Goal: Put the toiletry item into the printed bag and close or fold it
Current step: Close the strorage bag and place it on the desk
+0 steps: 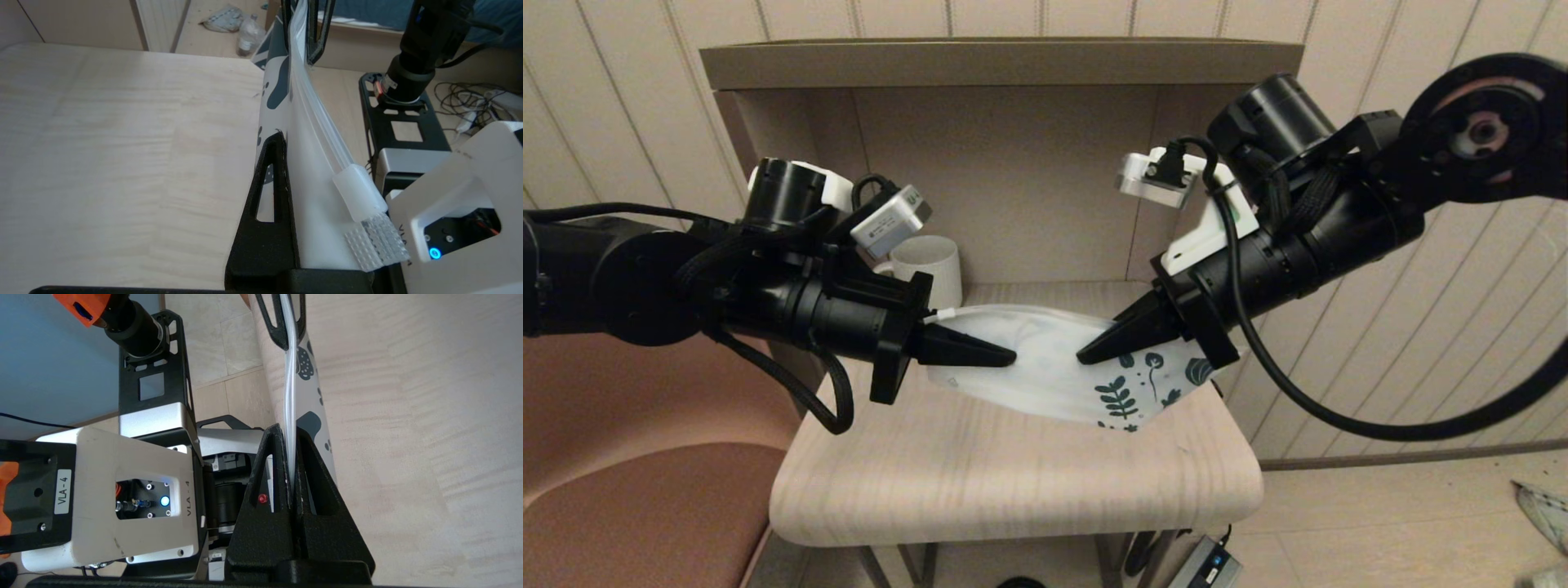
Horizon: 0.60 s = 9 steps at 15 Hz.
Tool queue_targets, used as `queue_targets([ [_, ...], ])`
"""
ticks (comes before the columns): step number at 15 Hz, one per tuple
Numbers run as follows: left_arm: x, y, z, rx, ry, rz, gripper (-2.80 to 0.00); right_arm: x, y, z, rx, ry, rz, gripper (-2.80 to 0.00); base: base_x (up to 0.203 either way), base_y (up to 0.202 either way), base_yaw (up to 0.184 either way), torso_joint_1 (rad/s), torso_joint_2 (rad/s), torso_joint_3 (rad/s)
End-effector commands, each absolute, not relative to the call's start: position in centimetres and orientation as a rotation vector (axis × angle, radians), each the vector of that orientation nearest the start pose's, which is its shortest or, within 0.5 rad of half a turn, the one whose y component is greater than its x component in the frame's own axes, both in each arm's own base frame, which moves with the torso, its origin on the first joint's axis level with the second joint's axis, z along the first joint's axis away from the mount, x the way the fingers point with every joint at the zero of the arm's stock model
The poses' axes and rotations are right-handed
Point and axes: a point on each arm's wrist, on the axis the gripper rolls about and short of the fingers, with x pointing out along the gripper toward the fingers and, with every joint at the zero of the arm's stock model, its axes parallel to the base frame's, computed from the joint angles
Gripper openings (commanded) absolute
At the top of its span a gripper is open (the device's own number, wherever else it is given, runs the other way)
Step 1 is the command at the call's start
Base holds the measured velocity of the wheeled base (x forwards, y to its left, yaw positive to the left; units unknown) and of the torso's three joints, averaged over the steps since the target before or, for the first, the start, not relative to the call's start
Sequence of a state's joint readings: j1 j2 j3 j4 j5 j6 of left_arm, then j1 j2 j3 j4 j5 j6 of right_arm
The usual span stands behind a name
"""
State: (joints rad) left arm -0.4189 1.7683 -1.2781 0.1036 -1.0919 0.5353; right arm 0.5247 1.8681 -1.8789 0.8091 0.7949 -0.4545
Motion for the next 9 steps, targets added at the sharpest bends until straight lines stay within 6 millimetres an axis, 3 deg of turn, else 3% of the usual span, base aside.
queue_targets([
  [1, 28.72, -14.97, 22.75, 0.199, 0.209, -1.579, -2.80, 27.61, 17.84, 29.50, -0.248, 0.551, 1.412, -2.80, 0.000, 0.000, 0.000, 0.000, 0.00, 0.000],
  [8, 28.47, -14.81, 22.36, 0.182, 0.256, -1.580, -2.80, 27.44, 17.81, 29.76, -0.247, 0.543, 1.417, -2.80, 0.000, 0.000, 0.000, 0.000, 0.00, 0.000],
  [9, 28.50, -14.82, 22.32, 0.182, 0.257, -1.580, -2.80, 27.35, 17.72, 29.65, -0.248, 0.546, 1.418, 0.00, 0.000, 0.000, 0.000, 0.000, 0.00, 0.000],
])
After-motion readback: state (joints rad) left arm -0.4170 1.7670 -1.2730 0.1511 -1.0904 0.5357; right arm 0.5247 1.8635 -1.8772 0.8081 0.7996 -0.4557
